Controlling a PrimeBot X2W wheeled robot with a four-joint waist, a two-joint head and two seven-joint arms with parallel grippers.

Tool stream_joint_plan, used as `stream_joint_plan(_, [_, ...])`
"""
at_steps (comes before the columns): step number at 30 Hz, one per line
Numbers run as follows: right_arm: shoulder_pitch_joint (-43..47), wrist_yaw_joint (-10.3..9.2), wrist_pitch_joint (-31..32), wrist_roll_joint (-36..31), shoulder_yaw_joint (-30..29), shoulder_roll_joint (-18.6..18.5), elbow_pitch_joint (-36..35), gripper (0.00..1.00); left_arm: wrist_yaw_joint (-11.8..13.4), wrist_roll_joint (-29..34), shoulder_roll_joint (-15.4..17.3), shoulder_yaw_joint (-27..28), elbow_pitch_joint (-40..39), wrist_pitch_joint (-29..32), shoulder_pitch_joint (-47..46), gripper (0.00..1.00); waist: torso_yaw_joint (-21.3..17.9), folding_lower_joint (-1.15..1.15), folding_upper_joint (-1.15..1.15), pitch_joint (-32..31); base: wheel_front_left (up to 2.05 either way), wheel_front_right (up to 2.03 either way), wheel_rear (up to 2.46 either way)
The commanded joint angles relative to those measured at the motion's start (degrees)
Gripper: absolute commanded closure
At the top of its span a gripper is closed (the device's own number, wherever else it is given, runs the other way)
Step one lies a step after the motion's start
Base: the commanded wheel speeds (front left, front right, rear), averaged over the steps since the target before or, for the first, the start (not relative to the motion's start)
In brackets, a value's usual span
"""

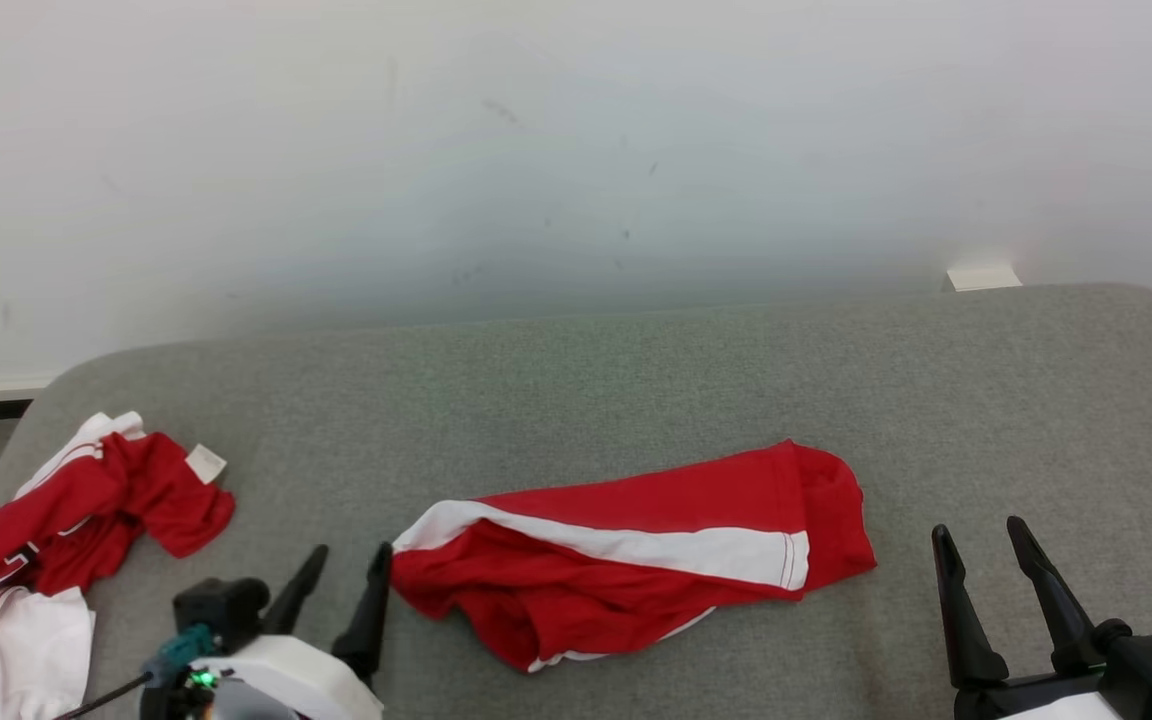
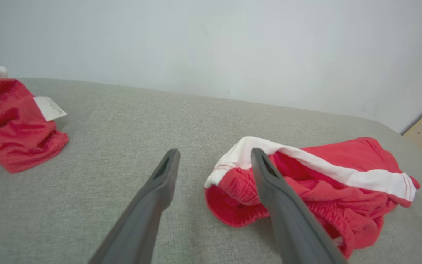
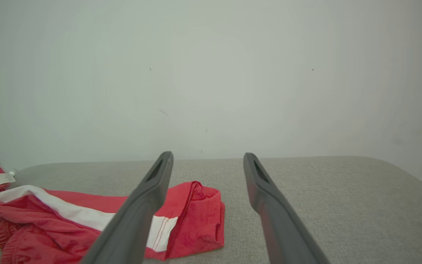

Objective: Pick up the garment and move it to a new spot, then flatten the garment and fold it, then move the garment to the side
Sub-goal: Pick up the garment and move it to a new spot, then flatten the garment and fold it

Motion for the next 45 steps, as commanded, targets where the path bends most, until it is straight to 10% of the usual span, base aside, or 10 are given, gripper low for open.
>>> stream_joint_plan(1, [0.76,-0.10,0.05,-0.03,-0.31,-0.34,-0.17,0.00,0.81,1.20,0.72,1.12,-1.52,-0.31,0.58,0.00,0.28,0.00,0.00,-0.11,0.00,0.00,0.00])
stream_joint_plan(12, [2.36,-0.10,0.05,-0.25,-0.83,-0.40,-0.96,0.00,6.53,9.97,-2.40,12.16,-19.33,-0.30,11.06,0.00,0.08,0.00,0.00,0.08,0.00,0.00,0.00])
stream_joint_plan(45, [-7.11,-0.10,5.03,3.37,6.86,-3.50,12.83,0.00,0.98,17.41,-8.90,17.79,-18.98,-0.31,12.37,0.00,6.48,0.00,0.00,1.51,0.00,0.00,0.00])
